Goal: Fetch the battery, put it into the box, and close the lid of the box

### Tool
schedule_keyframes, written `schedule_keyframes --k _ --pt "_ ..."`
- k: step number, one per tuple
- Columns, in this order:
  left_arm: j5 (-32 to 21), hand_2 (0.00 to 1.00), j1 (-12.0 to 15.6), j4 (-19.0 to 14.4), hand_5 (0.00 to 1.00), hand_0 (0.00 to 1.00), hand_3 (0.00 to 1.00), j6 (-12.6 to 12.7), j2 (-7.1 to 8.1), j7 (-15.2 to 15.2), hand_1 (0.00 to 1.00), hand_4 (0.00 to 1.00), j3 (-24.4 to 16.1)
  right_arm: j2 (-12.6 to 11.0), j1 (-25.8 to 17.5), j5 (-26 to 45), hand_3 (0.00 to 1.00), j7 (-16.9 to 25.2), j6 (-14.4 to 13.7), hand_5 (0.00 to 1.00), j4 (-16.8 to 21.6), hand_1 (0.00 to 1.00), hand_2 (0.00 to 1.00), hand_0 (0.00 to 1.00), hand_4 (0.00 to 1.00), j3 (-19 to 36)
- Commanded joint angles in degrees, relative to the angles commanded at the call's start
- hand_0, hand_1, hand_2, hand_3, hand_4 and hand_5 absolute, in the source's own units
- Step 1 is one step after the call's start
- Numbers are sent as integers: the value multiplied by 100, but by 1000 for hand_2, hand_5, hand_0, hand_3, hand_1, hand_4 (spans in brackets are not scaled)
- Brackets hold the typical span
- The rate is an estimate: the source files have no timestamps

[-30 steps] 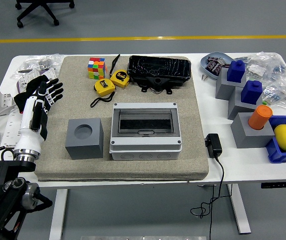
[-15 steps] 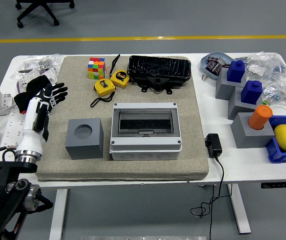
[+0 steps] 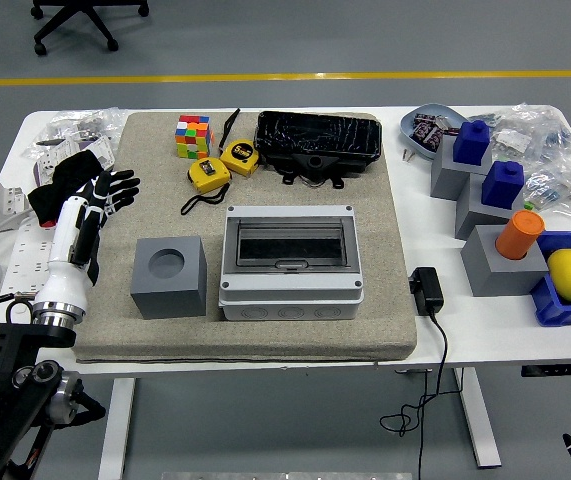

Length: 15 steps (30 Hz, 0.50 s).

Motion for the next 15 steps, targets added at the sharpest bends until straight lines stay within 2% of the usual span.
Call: schedule_keyframes --k 2,5,6,7,9,12,13,15 --pt "2 668 3 -2 998 711 677 1 3 2 701 998 1 21 36 -90 842 -184 179 998 -59 825 800 881 998 257" --pt "5 668 -2 -1 998 711 677 2 3 7 701 998 -2 41 135 -429 842 -870 752 998 -69 825 800 881 998 848" --pt "8 668 -9 -2 998 711 677 3 0 8 701 998 -3 56 150 -556 842 -1120 831 998 -69 825 800 881 998 1051" --pt "12 655 -15 -4 998 705 671 3 -3 9 690 998 -4 70 154 -765 562 -1301 813 974 -69 635 593 765 997 1253" --pt "25 655 -22 -9 998 705 671 9 -10 9 690 998 -13 71 160 -1179 562 -1609 926 974 -69 635 593 765 997 1634" --pt "31 655 -21 -4 998 705 671 13 -10 12 690 998 -21 69 167 -1576 562 -1738 1037 974 -69 635 593 765 997 1988" --pt "33 654 -16 -4 998 700 671 14 -13 12 690 998 -26 70 169 -1673 450 -1760 1055 852 -69 564 534 663 998 2068" --pt "41 654 -12 -4 998 700 671 16 -17 13 690 998 -36 67 176 -1745 450 -1782 1101 852 -69 564 534 663 998 2163"
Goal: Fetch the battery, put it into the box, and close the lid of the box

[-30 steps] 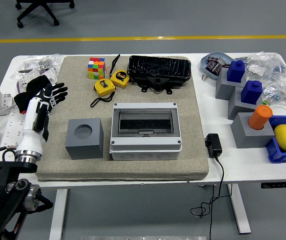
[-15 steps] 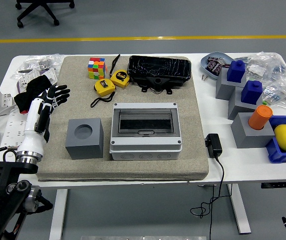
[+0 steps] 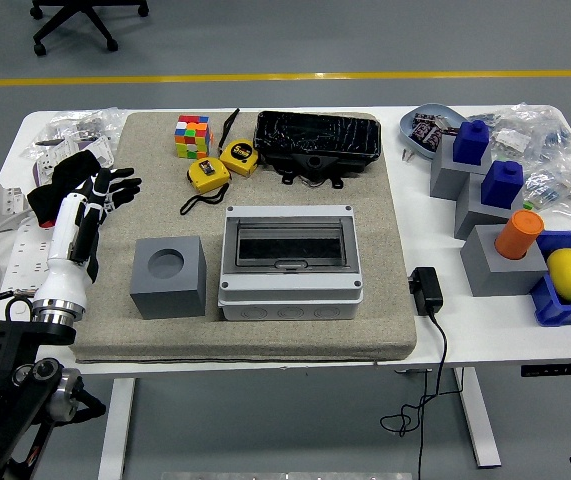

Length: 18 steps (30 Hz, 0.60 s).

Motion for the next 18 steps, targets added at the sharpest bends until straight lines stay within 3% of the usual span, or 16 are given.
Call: schedule_keyframes --k 3,4,9,10,15,16,18 --pt "21 654 -9 -1 998 700 671 3 -10 3 690 998 -10 -2 14 -157 450 32 -61 852 0 564 534 663 998 140" --pt "31 654 -12 -2 998 700 671 3 -13 5 689 998 -11 -5 17 -144 287 41 -41 731 0 454 420 599 998 151" --pt "50 654 -30 4 998 700 671 6 -20 9 689 998 -18 -2 28 -60 287 185 -165 731 0 454 420 599 998 114" --pt "49 653 -31 6 998 696 670 6 -20 8 691 998 -22 4 32 -122 174 189 -211 598 0 184 225 207 897 171" --pt "51 653 -33 11 998 696 670 12 -26 10 691 998 -39 28 35 -121 174 243 -525 598 0 184 225 207 897 153" --pt "52 653 -36 10 998 697 668 14 -28 10 691 998 -41 33 34 -108 31 277 -646 416 0 2 81 2 618 127" --pt "53 653 -45 8 998 697 668 18 -33 8 691 998 -44 46 38 -9 31 376 -1022 416 0 2 81 2 618 94"
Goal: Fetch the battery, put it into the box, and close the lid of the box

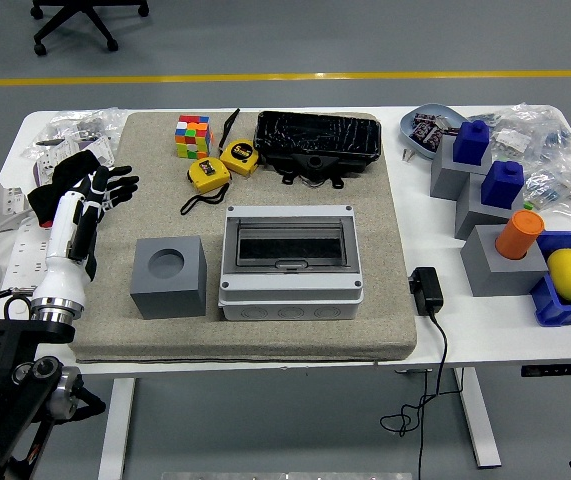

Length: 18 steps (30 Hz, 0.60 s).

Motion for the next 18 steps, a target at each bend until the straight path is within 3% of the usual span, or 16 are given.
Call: schedule_keyframes --k 3,4,18 --pt "7 653 -12 0 998 697 668 2 -7 1 691 998 -10 -2 24 61 31 28 -132 416 0 2 81 2 618 -72" --pt "9 653 -17 1 998 694 667 2 -8 2 688 998 -9 -7 33 66 2 26 -132 252 0 2 44 2 486 -120" --pt "37 653 -45 0 998 694 666 18 -25 10 688 998 -29 -17 62 172 2 14 -47 213 0 2 39 2 473 -490"
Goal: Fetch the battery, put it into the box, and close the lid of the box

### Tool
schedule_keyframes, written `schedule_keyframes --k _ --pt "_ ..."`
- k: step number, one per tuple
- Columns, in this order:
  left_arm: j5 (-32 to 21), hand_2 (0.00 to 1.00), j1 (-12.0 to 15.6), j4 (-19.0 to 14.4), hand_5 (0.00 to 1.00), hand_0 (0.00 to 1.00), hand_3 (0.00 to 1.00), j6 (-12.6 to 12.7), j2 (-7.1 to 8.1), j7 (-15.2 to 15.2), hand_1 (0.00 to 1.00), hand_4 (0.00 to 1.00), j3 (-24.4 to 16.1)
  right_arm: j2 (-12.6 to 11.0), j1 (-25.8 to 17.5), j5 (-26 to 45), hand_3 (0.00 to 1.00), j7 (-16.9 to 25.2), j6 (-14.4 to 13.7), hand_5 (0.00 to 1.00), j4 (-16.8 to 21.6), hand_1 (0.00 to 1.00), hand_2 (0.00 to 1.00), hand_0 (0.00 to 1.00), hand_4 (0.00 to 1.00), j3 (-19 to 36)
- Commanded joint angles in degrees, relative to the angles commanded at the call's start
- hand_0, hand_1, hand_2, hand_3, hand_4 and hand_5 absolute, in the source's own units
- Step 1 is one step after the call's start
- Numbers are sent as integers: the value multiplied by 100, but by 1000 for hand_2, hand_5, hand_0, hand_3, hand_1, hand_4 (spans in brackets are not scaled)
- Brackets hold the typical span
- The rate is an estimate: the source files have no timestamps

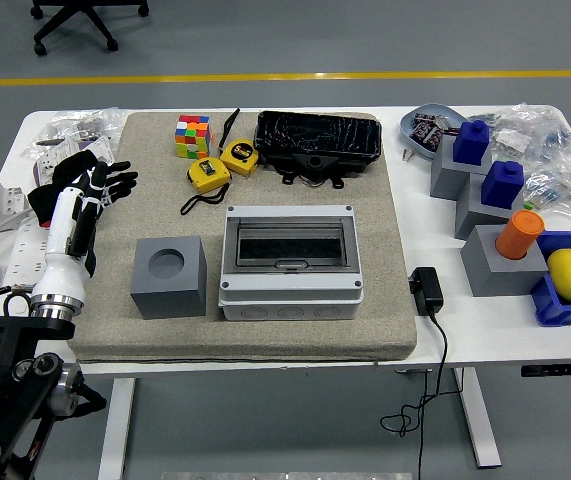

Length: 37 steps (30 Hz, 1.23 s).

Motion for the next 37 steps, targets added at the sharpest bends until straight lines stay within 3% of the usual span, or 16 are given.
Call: schedule_keyframes --k 2,4,5,10,11,15,16,22,23,28,37 --pt "5 653 -5 0 998 694 666 -1 0 2 688 998 3 -3 -3 86 2 20 -124 213 0 2 39 2 473 11" --pt "9 653 -9 0 998 694 666 1 -2 2 688 998 0 -15 3 66 2 -139 78 213 0 2 39 2 473 144" --pt "8 654 -10 0 996 693 667 2 -1 2 688 998 1 -29 13 -29 245 -252 247 690 0 59 294 2 951 220" --pt "11 654 -8 6 996 693 667 -2 9 6 688 998 9 -59 29 -565 245 -876 1435 690 0 59 294 2 951 813" --pt "13 655 -6 5 995 693 666 -3 10 7 689 998 11 -56 25 -606 734 -920 1604 998 0 294 713 42 998 874" --pt "39 655 24 -3 995 693 666 -8 19 13 689 998 14 -40 -11 -598 734 -945 2003 998 0 294 713 42 998 1029" --pt "40 654 29 -1 994 693 665 -8 23 14 692 997 12 -36 -15 -644 978 -931 2033 998 0 939 934 989 998 1086" --pt "53 654 29 0 994 693 665 -9 34 19 692 997 12 -44 -13 -865 978 -820 2078 998 0 939 934 989 998 1289" --pt "51 658 29 1 992 696 666 -10 33 19 695 995 14 -45 -11 -904 998 -817 2075 998 0 998 998 998 998 1319" --pt "48 658 38 10 992 696 666 -12 31 26 695 995 22 -40 -12 -1192 998 -770 1973 998 0 998 998 998 998 1494" --pt "229 660 29 -61 993 702 666 5 37 63 700 995 -19 -44 -14 -961 998 -700 1823 998 0 998 998 998 998 1212"
